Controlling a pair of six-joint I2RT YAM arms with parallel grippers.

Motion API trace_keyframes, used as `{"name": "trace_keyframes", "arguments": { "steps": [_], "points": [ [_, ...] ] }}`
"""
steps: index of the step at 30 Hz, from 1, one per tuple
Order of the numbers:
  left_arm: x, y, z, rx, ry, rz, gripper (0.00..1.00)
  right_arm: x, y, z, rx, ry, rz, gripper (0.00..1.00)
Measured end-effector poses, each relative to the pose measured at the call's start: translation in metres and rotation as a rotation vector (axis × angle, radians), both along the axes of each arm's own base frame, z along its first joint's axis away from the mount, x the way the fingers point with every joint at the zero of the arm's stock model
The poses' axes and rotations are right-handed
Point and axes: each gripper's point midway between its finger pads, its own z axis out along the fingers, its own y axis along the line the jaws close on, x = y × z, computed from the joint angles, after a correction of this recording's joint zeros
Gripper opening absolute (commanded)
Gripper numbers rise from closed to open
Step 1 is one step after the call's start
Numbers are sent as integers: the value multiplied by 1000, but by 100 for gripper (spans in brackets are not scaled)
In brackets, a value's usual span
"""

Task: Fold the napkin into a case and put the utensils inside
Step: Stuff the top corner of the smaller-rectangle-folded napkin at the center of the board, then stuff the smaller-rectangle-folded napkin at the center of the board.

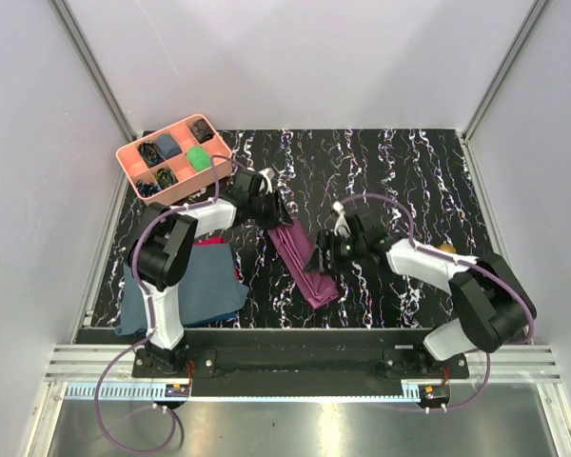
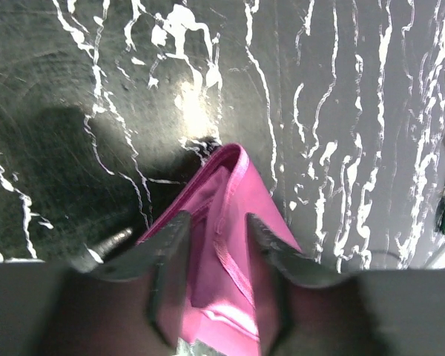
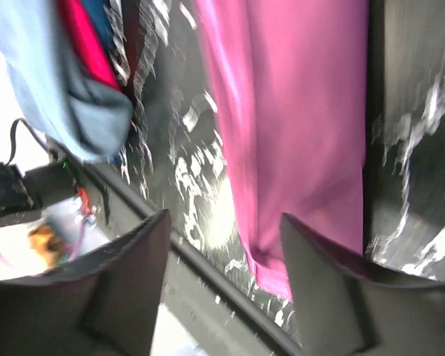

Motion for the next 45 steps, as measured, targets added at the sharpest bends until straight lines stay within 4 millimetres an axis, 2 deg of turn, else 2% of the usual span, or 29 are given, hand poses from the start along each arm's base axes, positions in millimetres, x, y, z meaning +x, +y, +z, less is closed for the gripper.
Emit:
{"name": "trace_keyframes", "arguments": {
  "steps": [4,6,7,8,10,12,14,18,20,22,26,30,34,39,45],
  "points": [
    [-4,-1,7,-18,14,-8,58,49,13,43,-30,-210,33,76],
    [-5,0,9,-16,18,-8,64,70,20,56,-41,-275,40,74],
    [-5,1,11,-17,21,-5,65,82,25,61,-45,-304,43,70],
    [-5,2,13,-17,21,-1,66,91,28,62,-45,-315,48,59],
    [-4,8,21,-19,11,14,68,104,33,58,-53,-318,54,56],
    [-4,19,32,-18,-5,49,67,116,37,47,-62,-295,55,50],
    [-5,33,46,-18,-33,95,64,124,39,33,-73,-268,58,49],
    [-12,62,78,-47,-99,198,49,131,43,10,-90,-215,71,49],
    [-16,67,84,-77,-116,223,38,135,47,4,-93,-200,79,50],
    [-19,64,80,-108,-109,228,38,141,51,2,-92,-196,83,52],
    [-26,59,55,-130,-42,231,38,151,57,3,-91,-198,81,52],
    [-24,56,40,-141,-4,247,34,164,65,5,-83,-206,78,52],
    [-19,53,34,-153,-2,255,29,163,65,0,-86,-193,82,53],
    [-18,52,18,-147,33,264,29,161,66,-4,-83,-189,100,64],
    [-20,51,9,-139,54,264,26,159,67,-5,-90,-212,129,59]
  ]
}}
